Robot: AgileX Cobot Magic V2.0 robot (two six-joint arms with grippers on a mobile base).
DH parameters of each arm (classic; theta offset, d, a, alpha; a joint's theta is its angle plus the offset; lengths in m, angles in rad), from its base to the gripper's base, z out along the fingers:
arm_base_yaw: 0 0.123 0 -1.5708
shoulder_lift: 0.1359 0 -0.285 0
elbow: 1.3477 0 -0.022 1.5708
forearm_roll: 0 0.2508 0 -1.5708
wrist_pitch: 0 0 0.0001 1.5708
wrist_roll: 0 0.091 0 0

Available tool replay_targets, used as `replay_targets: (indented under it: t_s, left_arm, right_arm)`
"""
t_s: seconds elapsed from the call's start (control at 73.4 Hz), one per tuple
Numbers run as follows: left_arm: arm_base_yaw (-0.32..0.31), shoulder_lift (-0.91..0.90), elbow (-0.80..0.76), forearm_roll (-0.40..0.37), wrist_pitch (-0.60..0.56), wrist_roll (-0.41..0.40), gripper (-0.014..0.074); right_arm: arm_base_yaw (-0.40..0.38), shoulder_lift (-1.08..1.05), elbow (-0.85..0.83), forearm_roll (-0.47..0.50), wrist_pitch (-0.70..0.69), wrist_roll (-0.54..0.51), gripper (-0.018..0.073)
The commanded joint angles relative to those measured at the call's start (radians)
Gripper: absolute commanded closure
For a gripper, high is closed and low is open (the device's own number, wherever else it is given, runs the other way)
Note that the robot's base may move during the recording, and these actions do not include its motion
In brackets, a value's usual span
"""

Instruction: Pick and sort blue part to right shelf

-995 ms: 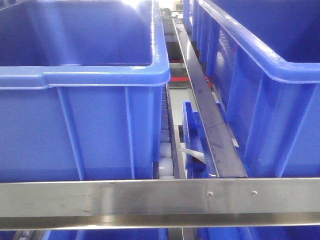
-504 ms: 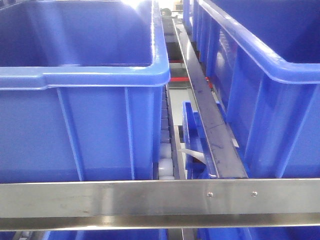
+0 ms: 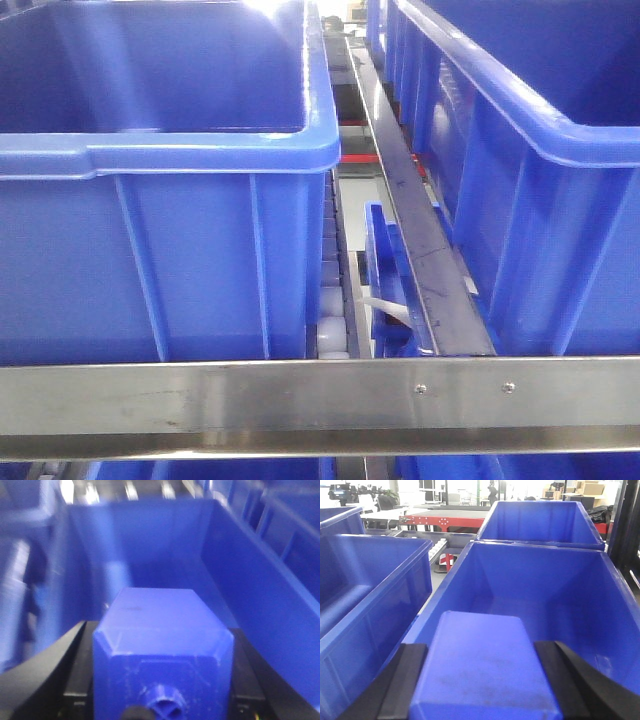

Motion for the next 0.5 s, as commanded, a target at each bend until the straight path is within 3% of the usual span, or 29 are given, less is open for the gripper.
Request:
replay_targets:
  t_s: [0.0, 0.327, 0.491]
  left_arm:
    - [-0.002, 0.119, -0.085, -0.035, -0.112, 0.0, 0.0345]
    - [-0.002, 0.625, -0.281, -0.032, -0.11, 0.0, 0.0345]
    - [-0.002, 0.794, -0.353, -0.032, -0.107, 0.0, 0.0345]
  right_arm:
    - [0.0, 0.018, -0.029, -0.018, -0.101, -0.009, 0.0323]
    - [0.0, 0.018, -0.029, -0.018, -0.092, -0.009, 0.0323]
    - [0.0, 0.018, -0.029, -0.018, -0.092, -0.009, 0.0323]
